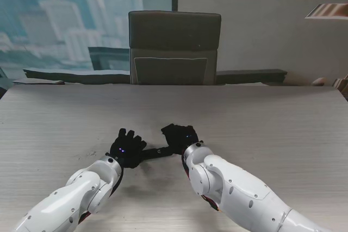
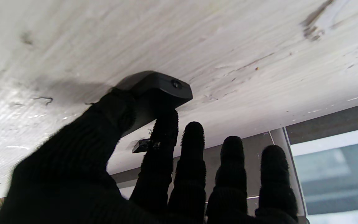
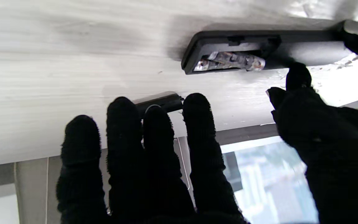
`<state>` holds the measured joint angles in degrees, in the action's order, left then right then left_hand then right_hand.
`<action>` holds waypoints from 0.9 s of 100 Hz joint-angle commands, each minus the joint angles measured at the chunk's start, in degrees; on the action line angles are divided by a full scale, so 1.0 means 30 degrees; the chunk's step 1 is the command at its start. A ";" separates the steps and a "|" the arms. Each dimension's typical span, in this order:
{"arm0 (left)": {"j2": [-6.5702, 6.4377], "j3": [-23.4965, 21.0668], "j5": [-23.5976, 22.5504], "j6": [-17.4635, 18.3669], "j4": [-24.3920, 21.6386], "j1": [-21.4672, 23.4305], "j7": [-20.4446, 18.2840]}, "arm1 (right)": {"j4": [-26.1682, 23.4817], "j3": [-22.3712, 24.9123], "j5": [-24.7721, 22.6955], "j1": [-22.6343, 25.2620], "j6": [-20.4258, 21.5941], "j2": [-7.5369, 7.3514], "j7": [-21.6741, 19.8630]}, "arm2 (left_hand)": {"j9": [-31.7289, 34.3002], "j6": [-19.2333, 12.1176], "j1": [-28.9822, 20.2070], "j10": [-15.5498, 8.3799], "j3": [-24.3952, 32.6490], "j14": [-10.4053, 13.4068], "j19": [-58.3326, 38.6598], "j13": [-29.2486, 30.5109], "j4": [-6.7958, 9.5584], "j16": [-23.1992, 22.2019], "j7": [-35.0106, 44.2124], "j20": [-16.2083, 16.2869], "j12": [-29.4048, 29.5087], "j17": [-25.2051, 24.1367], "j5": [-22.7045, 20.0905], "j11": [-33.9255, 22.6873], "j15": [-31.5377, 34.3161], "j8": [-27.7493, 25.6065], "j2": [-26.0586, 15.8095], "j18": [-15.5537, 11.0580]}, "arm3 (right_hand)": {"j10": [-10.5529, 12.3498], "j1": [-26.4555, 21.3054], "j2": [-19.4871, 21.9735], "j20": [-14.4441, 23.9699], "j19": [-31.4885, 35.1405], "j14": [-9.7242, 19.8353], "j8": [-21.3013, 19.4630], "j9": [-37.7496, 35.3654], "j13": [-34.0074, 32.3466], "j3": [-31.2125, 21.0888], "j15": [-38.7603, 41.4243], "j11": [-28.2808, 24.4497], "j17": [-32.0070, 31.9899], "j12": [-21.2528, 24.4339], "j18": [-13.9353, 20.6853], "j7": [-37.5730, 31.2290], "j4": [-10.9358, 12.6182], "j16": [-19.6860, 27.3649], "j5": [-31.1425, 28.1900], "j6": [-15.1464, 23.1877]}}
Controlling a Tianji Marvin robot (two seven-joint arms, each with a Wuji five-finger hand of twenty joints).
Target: Install the batteries into the remote control and close the cover
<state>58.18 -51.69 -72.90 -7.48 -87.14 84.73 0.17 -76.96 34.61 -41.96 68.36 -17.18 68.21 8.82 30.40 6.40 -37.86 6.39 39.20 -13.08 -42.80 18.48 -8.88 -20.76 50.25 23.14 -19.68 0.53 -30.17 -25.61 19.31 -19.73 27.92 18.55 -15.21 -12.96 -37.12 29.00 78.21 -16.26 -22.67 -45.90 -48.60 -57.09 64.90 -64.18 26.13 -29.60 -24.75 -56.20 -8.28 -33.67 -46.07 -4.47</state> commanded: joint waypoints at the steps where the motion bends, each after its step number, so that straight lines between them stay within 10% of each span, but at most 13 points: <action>1: -0.0040 0.0172 0.0035 0.0026 0.0513 0.0307 -0.0537 | -0.0067 -0.0040 0.0570 -0.0121 0.0119 0.0055 0.0009 | -0.0083 -0.3905 -0.1822 -0.0053 0.0249 -0.0038 -0.0248 -0.0108 0.0738 0.0133 0.3105 -0.0321 -0.0178 -0.0098 -0.1835 -0.0248 0.0191 -0.1119 -0.0397 0.0033 | -0.0778 0.0729 0.0162 0.0426 0.0828 -0.0618 -0.0579 -0.1142 -0.0882 0.0558 0.0656 0.0018 0.0534 -0.0468 -0.0935 0.0378 0.0371 0.0254 -0.1251 -0.0478; 30: -0.0041 0.0124 0.0004 0.0025 0.0504 0.0353 -0.0508 | -0.1185 -0.1582 0.1129 -0.1700 -0.3378 -0.0344 -0.3883 | -0.0065 -0.3891 -0.1876 -0.0053 0.0264 -0.0047 -0.0251 -0.0104 0.0732 0.0129 0.3109 -0.0318 -0.0183 -0.0110 -0.1846 -0.0261 0.0198 -0.1122 -0.0413 0.0054 | -0.1379 0.3134 0.4921 0.1048 0.2726 -0.1176 -0.1590 -0.5792 -0.5366 0.4623 0.2530 0.0082 0.4453 -0.1160 -0.2559 0.0861 0.0123 0.1188 -0.5944 -0.1261; 62: -0.0035 0.0039 0.0025 0.0019 0.0507 0.0419 -0.0460 | -0.0021 -0.3452 0.3029 -0.3454 -0.5153 0.0192 -0.5209 | -0.0069 -0.3890 -0.1861 -0.0053 0.0199 -0.0048 -0.0263 -0.0132 0.0715 0.0130 0.3088 -0.0313 -0.0181 -0.0109 -0.1826 -0.0256 0.0195 -0.1110 -0.0446 0.0049 | -0.1908 0.3831 0.8613 0.1047 0.3656 -0.1603 -0.1738 -0.7493 -0.7080 0.7333 0.3451 0.0105 0.5997 -0.1425 -0.3387 0.1105 0.0527 0.2048 -0.7738 -0.1728; 90: -0.0028 -0.0055 0.0058 0.0044 0.0511 0.0481 -0.0408 | 0.0863 -0.4615 0.4068 -0.4542 -0.6160 0.0574 -0.6038 | -0.0087 -0.3888 -0.1862 -0.0063 0.0174 -0.0068 -0.0258 -0.0128 0.0727 0.0132 0.3082 -0.0316 -0.0175 -0.0113 -0.1836 -0.0243 0.0195 -0.1109 -0.0463 0.0050 | -0.2009 0.3681 0.8859 0.1073 0.3719 -0.1611 -0.1773 -0.7298 -0.6958 0.8014 0.3473 0.0164 0.5930 -0.1458 -0.3382 0.1325 0.0662 0.2136 -0.7586 -0.1900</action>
<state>58.32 -52.16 -72.83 -7.39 -87.10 85.11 0.50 -74.82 21.20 -30.24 55.02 -35.70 69.47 -8.00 30.40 6.41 -37.86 6.39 39.16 -13.08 -42.80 18.48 -8.88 -20.76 50.25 23.14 -19.68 0.53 -30.17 -25.61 19.32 -19.73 27.88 18.55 -16.45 -3.02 -11.60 31.05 86.08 -20.10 -27.20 -66.47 -67.51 -34.43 73.90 -63.44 43.36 -33.02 -31.89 -53.14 -7.65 -28.12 -66.98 -8.90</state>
